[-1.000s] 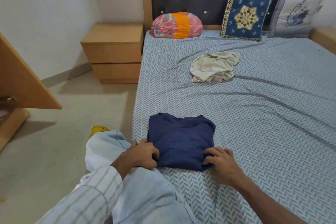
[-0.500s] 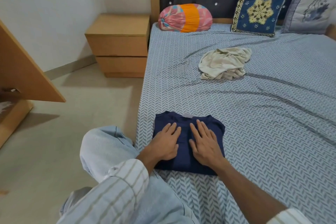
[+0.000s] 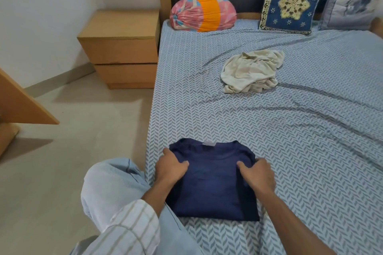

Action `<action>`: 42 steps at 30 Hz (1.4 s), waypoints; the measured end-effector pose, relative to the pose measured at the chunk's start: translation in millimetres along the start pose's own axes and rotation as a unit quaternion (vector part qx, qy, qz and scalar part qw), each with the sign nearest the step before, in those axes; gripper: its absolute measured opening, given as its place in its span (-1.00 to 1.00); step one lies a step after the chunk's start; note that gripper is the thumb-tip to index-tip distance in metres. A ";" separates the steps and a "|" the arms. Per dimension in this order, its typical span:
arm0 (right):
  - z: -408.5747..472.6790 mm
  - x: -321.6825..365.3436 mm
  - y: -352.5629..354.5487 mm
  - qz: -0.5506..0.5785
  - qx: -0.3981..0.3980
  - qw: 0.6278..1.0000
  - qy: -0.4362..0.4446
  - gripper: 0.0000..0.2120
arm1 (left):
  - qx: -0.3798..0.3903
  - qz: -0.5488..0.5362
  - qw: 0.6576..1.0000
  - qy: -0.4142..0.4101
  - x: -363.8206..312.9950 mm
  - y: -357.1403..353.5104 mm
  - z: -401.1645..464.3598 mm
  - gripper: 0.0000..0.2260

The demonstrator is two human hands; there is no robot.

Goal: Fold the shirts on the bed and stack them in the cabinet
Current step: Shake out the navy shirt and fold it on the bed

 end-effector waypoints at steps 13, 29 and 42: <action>-11.8 14.0 -22.8 0.208 0.144 0.967 0.045 -0.70 | 0.104 -0.283 0.954 0.012 2.9 -11.7 -10.7 -0.75; -87.8 129.9 36.6 0.338 0.309 0.873 0.170 -0.73 | 0.215 -0.398 0.865 -0.216 -55.4 96.5 -88.7 -0.46; -226.5 320.1 -8.9 0.291 0.434 0.792 0.316 -0.74 | 0.019 -0.486 0.841 -0.238 65.8 277.8 -166.0 -0.52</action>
Point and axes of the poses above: each hand's wrist, its own z-axis towards the middle knuckle, its own y-axis out of the back of the hand, x = y × z, the point moved 10 cm from there along z, towards the middle knuckle, and after that the axes turned 7 degrees about x, right-handed, at the moved point
